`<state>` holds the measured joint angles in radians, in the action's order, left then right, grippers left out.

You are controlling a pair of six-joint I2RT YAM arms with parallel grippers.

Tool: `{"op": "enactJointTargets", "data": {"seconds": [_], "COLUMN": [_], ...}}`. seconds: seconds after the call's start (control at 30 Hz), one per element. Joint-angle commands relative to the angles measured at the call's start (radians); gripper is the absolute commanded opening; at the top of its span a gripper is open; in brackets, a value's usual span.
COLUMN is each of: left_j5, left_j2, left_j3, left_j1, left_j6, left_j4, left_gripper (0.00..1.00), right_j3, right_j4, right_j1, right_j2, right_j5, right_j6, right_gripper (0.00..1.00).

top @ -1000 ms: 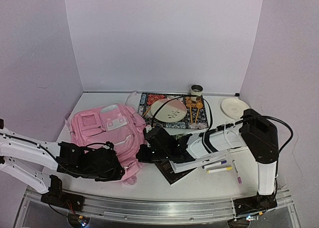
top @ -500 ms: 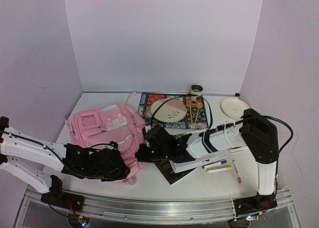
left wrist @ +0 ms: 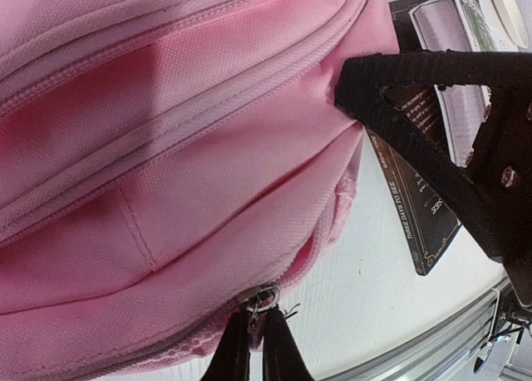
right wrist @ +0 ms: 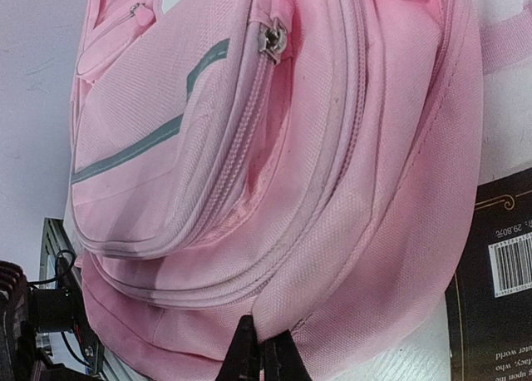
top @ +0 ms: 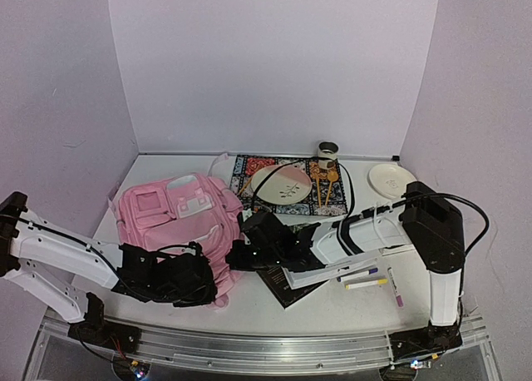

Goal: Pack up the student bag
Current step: Grab the largest pocket of the student bag, then unzip the largest pocket of the student bag.

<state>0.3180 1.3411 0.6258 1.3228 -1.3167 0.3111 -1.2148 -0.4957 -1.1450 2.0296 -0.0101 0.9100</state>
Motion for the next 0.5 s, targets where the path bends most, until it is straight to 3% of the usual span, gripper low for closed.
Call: {"op": "enactJointTargets", "data": {"seconds": [0.0,0.1,0.47], "left_j5": [0.007,0.014,0.070], "left_j2": [-0.017,-0.046,-0.144], "left_j3": [-0.002,0.003,0.069], "left_j1": [0.002,0.001,0.001], "left_j6": [0.003,0.003,-0.030], "left_j4": [0.002,0.048,0.461], "left_gripper": [0.00,0.00,0.00], "right_j3": [-0.030,-0.022,0.037], "right_j4": [-0.050,-0.049,0.015], "right_j1": [0.004,0.018,0.109], "right_j2": [-0.017,-0.035,-0.177], "right_j5": [0.021,0.038,0.083], "right_j6": [-0.032,-0.051,-0.181], "right_gripper": [0.00,0.00,0.00]}}
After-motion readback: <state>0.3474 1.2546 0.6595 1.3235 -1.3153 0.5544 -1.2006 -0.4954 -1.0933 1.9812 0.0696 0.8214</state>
